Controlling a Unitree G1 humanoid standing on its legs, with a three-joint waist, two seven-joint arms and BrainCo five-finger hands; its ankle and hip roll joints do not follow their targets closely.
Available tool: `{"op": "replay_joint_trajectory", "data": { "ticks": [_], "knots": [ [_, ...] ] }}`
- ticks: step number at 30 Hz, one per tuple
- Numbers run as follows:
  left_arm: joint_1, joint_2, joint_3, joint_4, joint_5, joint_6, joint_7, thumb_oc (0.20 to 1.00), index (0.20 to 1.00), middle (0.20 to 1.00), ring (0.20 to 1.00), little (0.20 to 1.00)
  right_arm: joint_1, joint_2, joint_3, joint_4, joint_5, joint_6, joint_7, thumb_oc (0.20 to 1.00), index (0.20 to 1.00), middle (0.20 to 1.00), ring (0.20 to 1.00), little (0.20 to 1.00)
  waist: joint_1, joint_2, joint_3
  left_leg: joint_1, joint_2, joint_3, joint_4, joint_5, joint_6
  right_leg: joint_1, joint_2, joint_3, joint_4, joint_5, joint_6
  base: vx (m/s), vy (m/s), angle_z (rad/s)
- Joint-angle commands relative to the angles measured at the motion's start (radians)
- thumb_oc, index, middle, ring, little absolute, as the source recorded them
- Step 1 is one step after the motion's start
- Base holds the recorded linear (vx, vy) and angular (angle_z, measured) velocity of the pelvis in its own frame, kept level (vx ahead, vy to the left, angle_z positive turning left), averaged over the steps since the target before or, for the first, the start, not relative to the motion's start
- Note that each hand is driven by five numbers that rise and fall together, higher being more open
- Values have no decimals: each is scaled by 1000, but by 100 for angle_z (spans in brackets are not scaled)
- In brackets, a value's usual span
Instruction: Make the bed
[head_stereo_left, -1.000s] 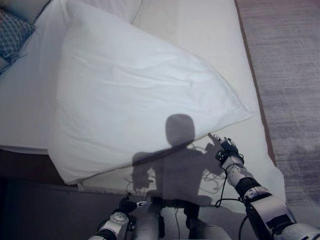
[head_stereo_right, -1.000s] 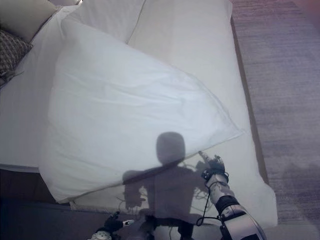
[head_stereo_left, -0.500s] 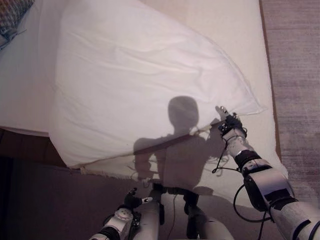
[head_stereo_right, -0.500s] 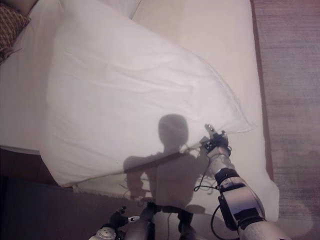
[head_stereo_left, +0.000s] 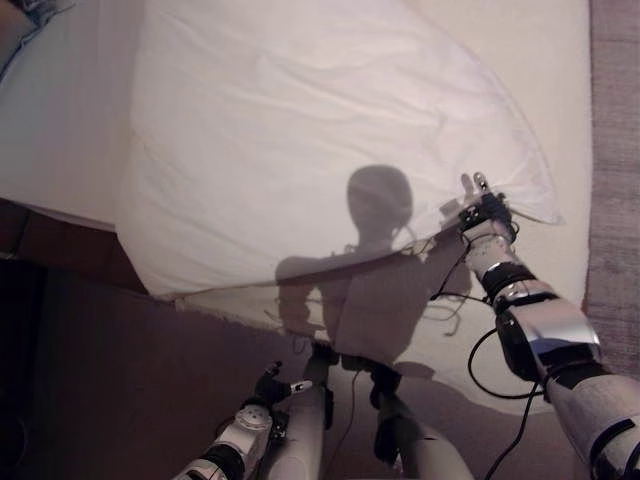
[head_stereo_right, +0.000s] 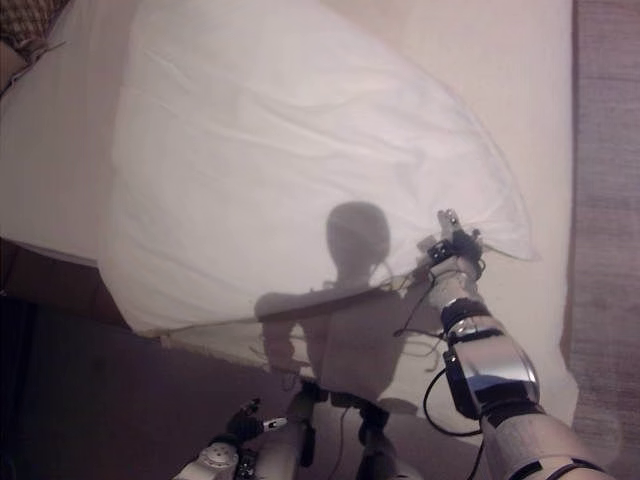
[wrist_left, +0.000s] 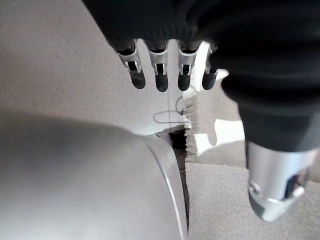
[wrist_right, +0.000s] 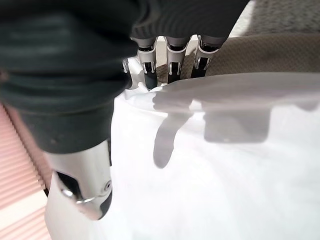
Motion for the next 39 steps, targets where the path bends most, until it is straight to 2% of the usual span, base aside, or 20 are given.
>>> {"op": "replay_joint_trajectory", "data": {
  "ticks": [1,2,7,8,9,10,11,12,13,15,16,22,23,24,25,29,30,33,35,39],
  "knots": [
    [-59,27,-27,14,-32,-9,23,1000,1000,1000,1000,1000,-173,-126,111,-14,-213,70,-13,1000,1000,1000,1000,1000,-3,-94,67,90,-122,58,-14,-113,4,-45,-123,124,-22,151,88,-89,-40,13],
    [-65,38,-29,-18,-46,-18,35,1000,1000,1000,1000,1000,-220,-150,173,21,-310,119,-15,1000,1000,1000,1000,1000,5,-103,91,67,-120,49,-14,-105,3,-71,-121,113,-2,144,85,-59,-32,13],
    [-86,43,-36,-101,-90,-38,68,1000,1000,1000,1000,1000,-306,-184,240,56,-386,162,-29,1000,1000,1000,1000,1000,17,-104,150,-8,-124,18,-14,-75,5,-150,-128,76,52,131,76,-69,-31,13],
    [-84,40,-37,-115,-99,-38,73,1000,1000,1000,1000,1000,-314,-189,243,50,-384,162,-33,928,928,928,928,928,17,-104,150,-34,-124,8,-14,-70,3,-174,-129,67,60,127,74,-38,-26,21],
    [-82,39,-40,-126,-105,-40,76,1000,1000,1000,1000,1000,-319,-195,241,46,-375,161,-35,890,890,890,890,890,19,-103,150,-54,-123,-1,-14,-65,2,-195,-132,60,66,125,73,-12,-5,23],
    [-82,37,-41,-134,-113,-40,79,1000,1000,1000,1000,1000,-324,-196,246,40,-374,159,-37,576,576,576,576,576,20,-102,150,-76,-125,-8,-14,-59,1,-217,-134,53,74,122,71,-8,3,23],
    [-82,37,-41,-134,-113,-40,79,1000,1000,1000,1000,1000,-325,-196,246,40,-374,159,-37,507,507,507,507,507,20,-102,150,-76,-125,-8,-14,-59,1,-218,-134,53,74,122,71,-5,0,27],
    [-81,30,-45,-148,-135,-44,86,1000,1000,1000,1000,1000,-340,-192,249,22,-347,144,-47,250,250,250,250,250,23,-104,150,-128,-127,-21,-14,-49,-3,-265,-135,41,81,120,70,0,-1,27],
    [-80,27,-47,-153,-141,-45,87,1000,1000,1000,1000,1000,-340,-191,246,14,-335,137,-49,200,200,200,200,200,25,-105,150,-141,-127,-23,-14,-48,-4,-277,-134,38,81,118,70,2,7,34],
    [-77,20,-52,-152,-154,-46,91,1000,1000,1000,1000,1000,-347,-182,241,-6,-299,116,-53,200,200,200,200,200,28,-105,150,-169,-127,-29,-14,-43,-7,-303,-135,33,83,119,70,42,1,34],
    [-74,15,-53,-147,-163,-44,91,1000,1000,1000,1000,1000,-355,-177,236,-12,-276,104,-56,200,200,200,200,200,28,-107,150,-163,-125,-35,-14,-67,-12,-297,-131,45,83,97,77,72,-25,4],
    [-83,1,-76,-121,-175,-36,90,1000,1000,1000,1000,1000,-378,-156,215,-41,-186,47,-65,200,200,200,200,200,33,-99,150,-188,-126,-38,-14,-61,-18,-319,-134,47,74,104,80,1,28,4],
    [-95,-3,-84,-105,-170,-32,89,1000,1000,1000,1000,1000,-375,-142,200,-55,-147,24,-64,200,200,200,200,200,30,-99,150,-197,-129,-31,-14,-38,-16,-325,-138,37,67,132,76,-14,41,9],
    [-95,-4,-84,-103,-170,-32,88,1000,1000,1000,1000,1000,-374,-142,201,-55,-147,24,-64,200,200,200,200,200,28,-100,150,-180,-127,-34,-14,-60,-19,-309,-135,51,65,113,83,-86,84,5],
    [-104,-5,-89,-101,-172,-36,89,1000,1000,1000,1000,1000,-365,-125,185,-77,-115,2,-65,200,200,200,200,200,25,-100,150,-177,-129,-24,-14,-40,-18,-306,-140,41,54,143,80,-20,42,3],
    [-112,1,-94,-120,-172,-46,85,1000,1000,1000,1000,1000,-336,-99,170,-156,-80,-43,-66,200,200,200,200,200,10,-105,150,-126,-131,-7,-14,-49,-20,-261,-141,57,39,156,86,-44,81,-5],
    [-110,10,-107,-181,-178,-55,68,1000,1000,1000,1000,1000,-310,-89,160,-253,-65,-83,-68,200,200,200,200,200,-5,-107,150,-78,-132,11,-14,-56,-21,-218,-145,71,34,160,90,-26,74,-10],
    [-96,17,-116,-241,-202,-58,46,1000,1000,1000,1000,1000,-280,-79,144,-330,-60,-112,-80,200,200,200,200,200,-15,-109,150,-31,-132,27,-14,-67,-19,-174,-146,85,28,161,91,-37,94,-14],
    [-80,30,-158,-379,-288,-58,-23,1000,1000,1000,1000,1000,-234,-75,125,-464,-79,-147,-82,200,200,200,200,200,-45,-101,137,52,-139,49,-14,-85,-14,-101,-153,107,27,157,95,-23,111,-12],
    [-79,52,-225,-549,-383,-40,-81,1000,1000,1000,1000,1000,-198,-95,147,-537,-160,-117,-96,200,200,200,200,200,-79,-84,104,140,-141,84,-14,-108,2,-49,-164,126,54,134,103,3,109,-15]
  ]
}}
